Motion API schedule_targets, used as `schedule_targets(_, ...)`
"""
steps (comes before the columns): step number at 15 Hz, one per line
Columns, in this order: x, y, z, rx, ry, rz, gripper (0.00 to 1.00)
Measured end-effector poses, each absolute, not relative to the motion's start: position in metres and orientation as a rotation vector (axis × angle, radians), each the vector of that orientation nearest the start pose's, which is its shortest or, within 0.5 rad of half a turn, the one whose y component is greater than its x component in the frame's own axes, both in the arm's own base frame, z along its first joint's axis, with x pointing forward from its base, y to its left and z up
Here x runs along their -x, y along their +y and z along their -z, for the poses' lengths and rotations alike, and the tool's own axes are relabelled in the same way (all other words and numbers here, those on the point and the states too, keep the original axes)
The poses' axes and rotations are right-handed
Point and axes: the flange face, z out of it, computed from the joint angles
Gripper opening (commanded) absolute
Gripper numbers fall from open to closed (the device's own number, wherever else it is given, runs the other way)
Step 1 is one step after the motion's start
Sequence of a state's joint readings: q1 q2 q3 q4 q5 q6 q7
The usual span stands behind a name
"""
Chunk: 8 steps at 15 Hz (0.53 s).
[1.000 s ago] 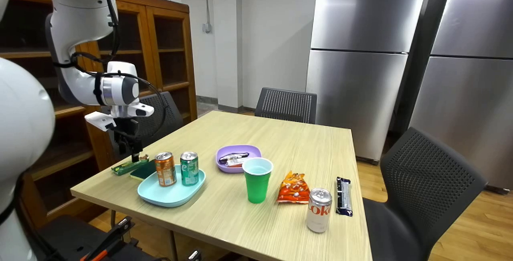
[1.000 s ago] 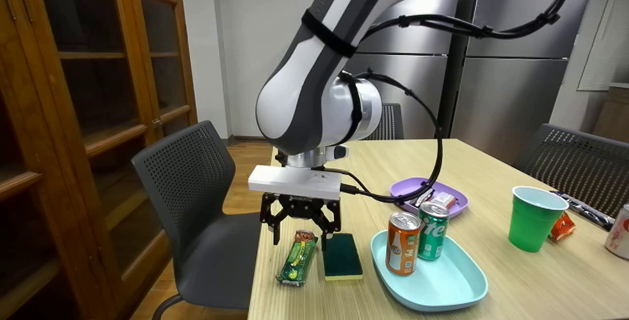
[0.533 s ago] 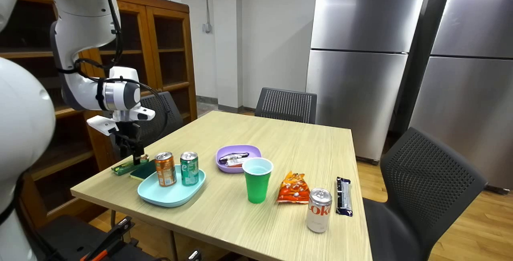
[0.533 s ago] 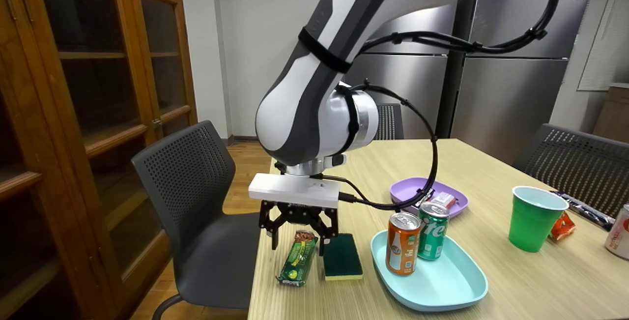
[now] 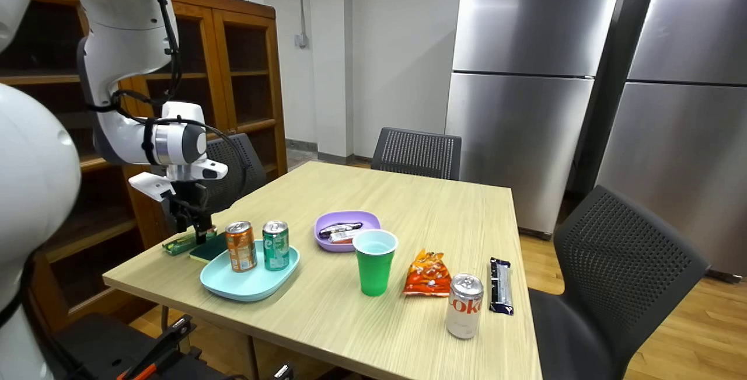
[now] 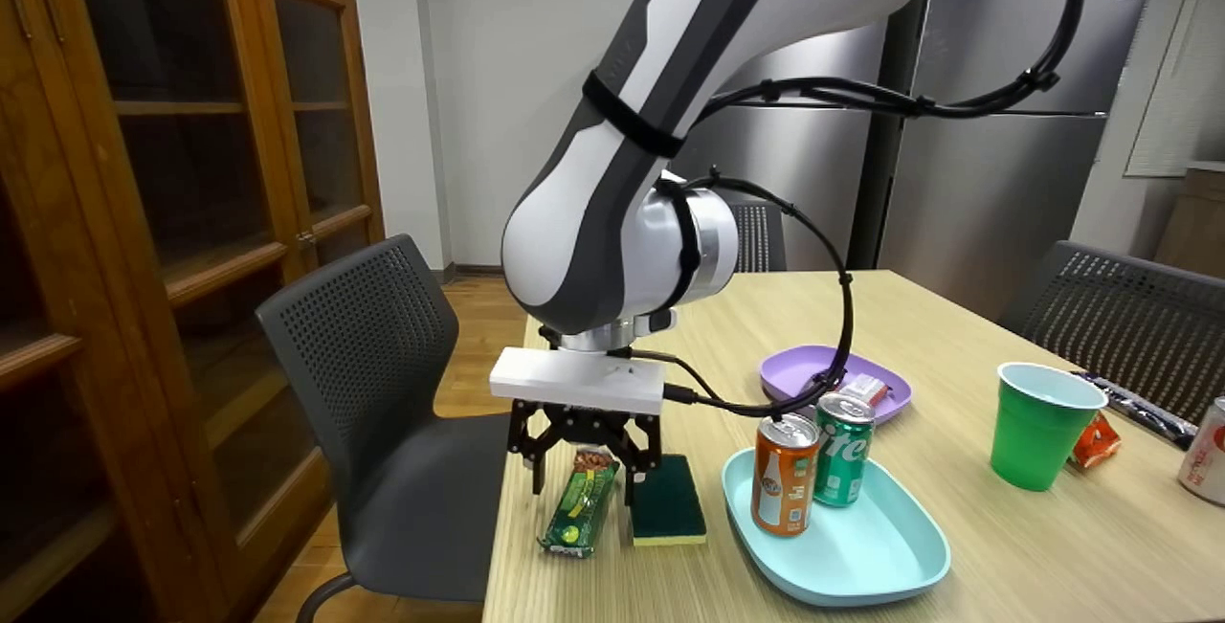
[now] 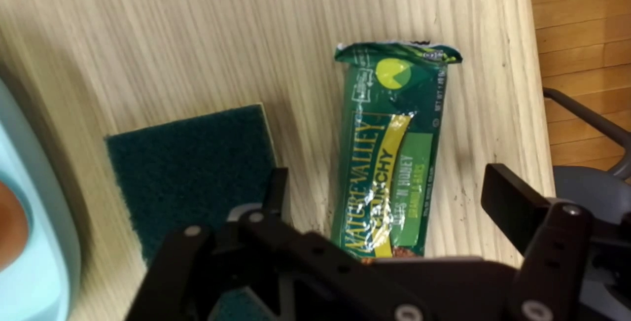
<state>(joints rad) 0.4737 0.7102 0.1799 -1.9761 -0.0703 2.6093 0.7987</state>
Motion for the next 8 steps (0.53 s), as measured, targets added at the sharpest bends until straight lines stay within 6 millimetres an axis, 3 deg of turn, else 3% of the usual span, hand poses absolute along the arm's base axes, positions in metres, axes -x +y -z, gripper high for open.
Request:
schedule_targets(1, -0.4693, 0.3633, -0.1026, 3.11, 0.191, -0.162, 0.75)
schedule_targets(2, -0.4694, 0.3634, -0.1025, 3.108, 0.191, -0.16, 0.74)
schedule_targets(8, -0.471, 0.3643, -0.1037, 3.098, 0.191, -0.143, 0.27)
